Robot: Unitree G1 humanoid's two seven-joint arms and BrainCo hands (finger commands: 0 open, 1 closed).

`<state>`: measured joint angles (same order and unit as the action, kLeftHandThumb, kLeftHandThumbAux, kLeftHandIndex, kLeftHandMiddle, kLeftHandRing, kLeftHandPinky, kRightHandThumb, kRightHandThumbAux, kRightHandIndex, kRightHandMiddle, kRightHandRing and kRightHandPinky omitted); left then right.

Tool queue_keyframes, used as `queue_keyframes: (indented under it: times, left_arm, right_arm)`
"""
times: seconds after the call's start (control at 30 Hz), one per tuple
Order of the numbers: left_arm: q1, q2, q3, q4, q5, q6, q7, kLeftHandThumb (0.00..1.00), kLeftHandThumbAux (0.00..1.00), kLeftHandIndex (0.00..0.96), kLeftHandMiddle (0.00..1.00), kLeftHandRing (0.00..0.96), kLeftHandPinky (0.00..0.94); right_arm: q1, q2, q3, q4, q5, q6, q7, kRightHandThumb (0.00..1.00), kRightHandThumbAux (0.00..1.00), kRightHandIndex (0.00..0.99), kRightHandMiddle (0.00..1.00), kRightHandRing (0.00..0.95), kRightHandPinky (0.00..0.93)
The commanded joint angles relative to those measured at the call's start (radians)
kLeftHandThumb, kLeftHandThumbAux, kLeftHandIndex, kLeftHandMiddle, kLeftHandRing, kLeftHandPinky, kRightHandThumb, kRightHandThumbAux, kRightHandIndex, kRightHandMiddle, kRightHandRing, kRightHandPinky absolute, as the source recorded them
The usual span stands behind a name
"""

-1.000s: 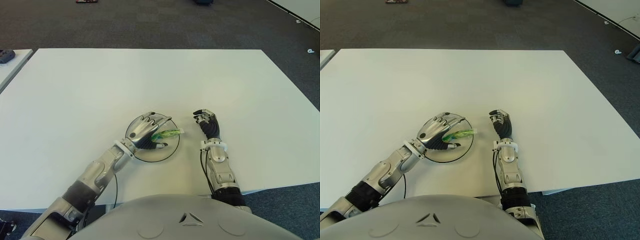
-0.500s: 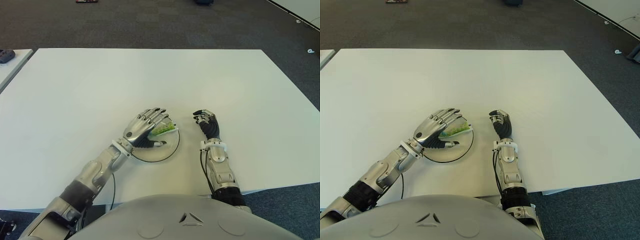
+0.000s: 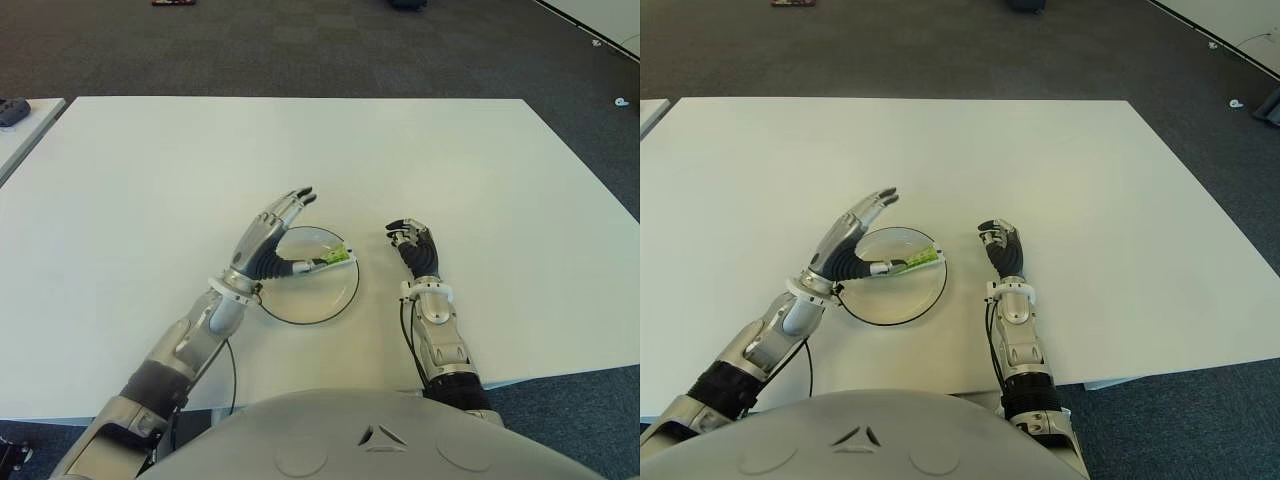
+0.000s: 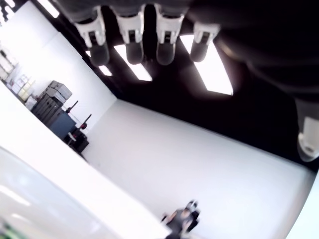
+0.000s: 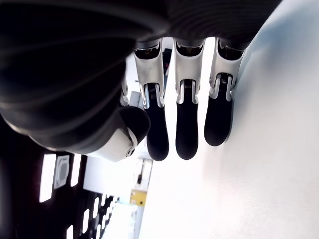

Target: Put the toothpaste on the table into the plate.

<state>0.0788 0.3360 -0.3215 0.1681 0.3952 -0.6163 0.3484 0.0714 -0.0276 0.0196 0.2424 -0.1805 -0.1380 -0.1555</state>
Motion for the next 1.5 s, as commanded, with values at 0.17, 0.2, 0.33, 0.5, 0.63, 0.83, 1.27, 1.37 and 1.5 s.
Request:
queue_keyframes:
  times: [0.17,0.2,0.33,0.5,0.63,0.83,1.27,1.37,1.5]
  left_arm:
    - [-0.002,-0.083,0.164,0.071,-0.289,-0.108,-0.062,0.0,0.45,0.046,0.092,0.046,0.011]
    - [0.0,-0.092,0.177,0.068,-0.299,-0.108,-0.067,0.0,0.45,0.048,0.094,0.047,0.01]
    - [0.011,-0.119,0.218,0.056,-0.322,-0.1,-0.083,0.0,0.44,0.057,0.111,0.057,0.002]
    - [0.046,-0.136,0.279,0.038,-0.364,-0.074,-0.105,0.0,0.433,0.055,0.124,0.061,0.0]
    - [0.039,-0.163,0.321,0.061,-0.351,-0.057,-0.091,0.0,0.464,0.061,0.132,0.075,0.038]
    - [0.014,-0.212,0.387,0.111,-0.324,-0.002,-0.034,0.011,0.614,0.189,0.221,0.194,0.222]
    - [-0.067,-0.23,0.443,0.242,-0.263,0.087,0.022,0.015,0.877,0.45,0.454,0.442,0.433]
    - [-0.086,-0.233,0.442,0.269,-0.257,0.104,0.024,0.003,0.93,0.493,0.484,0.468,0.438]
    - [-0.105,-0.232,0.439,0.287,-0.255,0.156,0.012,0.336,0.839,0.468,0.499,0.483,0.456]
  right_arm:
    - [-0.023,-0.004,-0.005,0.028,0.012,-0.009,0.004,0.711,0.731,0.42,0.42,0.41,0.428]
    - [-0.024,-0.004,-0.005,0.027,0.013,-0.008,0.004,0.711,0.731,0.42,0.42,0.41,0.428]
    - [-0.027,-0.005,-0.006,0.026,0.014,-0.004,0.004,0.711,0.731,0.42,0.424,0.412,0.428]
    - [-0.032,-0.005,-0.007,0.03,0.015,0.0,0.003,0.711,0.731,0.42,0.425,0.413,0.429]
    - [-0.039,-0.008,-0.009,0.038,0.015,-0.005,0.003,0.711,0.731,0.42,0.424,0.414,0.43]
    - [-0.048,-0.014,-0.01,0.048,0.013,-0.01,0.002,0.71,0.731,0.419,0.419,0.412,0.427]
    - [-0.082,-0.027,-0.021,0.072,0.017,-0.004,0.004,0.709,0.73,0.42,0.42,0.409,0.426]
    - [-0.097,-0.03,-0.026,0.087,0.018,-0.005,0.003,0.709,0.73,0.42,0.421,0.409,0.426]
    - [-0.115,-0.032,-0.033,0.106,0.021,-0.01,0.002,0.709,0.731,0.419,0.42,0.407,0.424]
